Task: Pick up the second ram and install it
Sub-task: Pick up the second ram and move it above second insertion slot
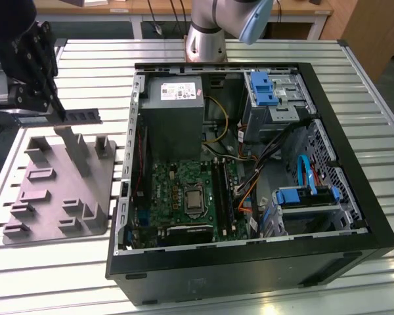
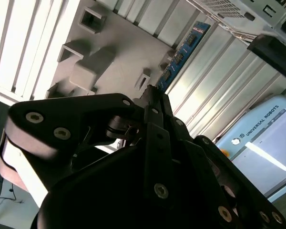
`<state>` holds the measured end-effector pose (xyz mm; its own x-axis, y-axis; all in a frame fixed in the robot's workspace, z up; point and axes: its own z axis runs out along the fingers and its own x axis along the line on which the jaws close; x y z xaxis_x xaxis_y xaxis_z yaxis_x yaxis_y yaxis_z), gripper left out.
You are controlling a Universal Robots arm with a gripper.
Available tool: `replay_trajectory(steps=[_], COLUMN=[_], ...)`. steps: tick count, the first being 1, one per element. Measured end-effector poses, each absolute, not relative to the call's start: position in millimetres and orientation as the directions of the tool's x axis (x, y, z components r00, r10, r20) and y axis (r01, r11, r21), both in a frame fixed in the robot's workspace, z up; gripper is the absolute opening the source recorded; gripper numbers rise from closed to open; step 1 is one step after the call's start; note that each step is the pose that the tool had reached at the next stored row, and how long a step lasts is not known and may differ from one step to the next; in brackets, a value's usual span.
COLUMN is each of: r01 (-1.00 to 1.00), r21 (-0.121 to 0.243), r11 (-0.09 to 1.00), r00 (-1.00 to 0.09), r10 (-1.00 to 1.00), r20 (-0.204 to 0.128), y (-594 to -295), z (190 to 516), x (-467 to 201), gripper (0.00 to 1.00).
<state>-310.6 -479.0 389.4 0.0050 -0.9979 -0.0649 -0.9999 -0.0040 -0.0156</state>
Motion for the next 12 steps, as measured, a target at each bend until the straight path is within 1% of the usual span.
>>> replay_trajectory(steps=[12], r01=[-1.0], r21=[-0.015], r11=[-0.004], r00=[0.005], r10=[-0.998], r20=[-0.065], y=[-479.0], z=[389.4], x=[-280.7], gripper=[0.14])
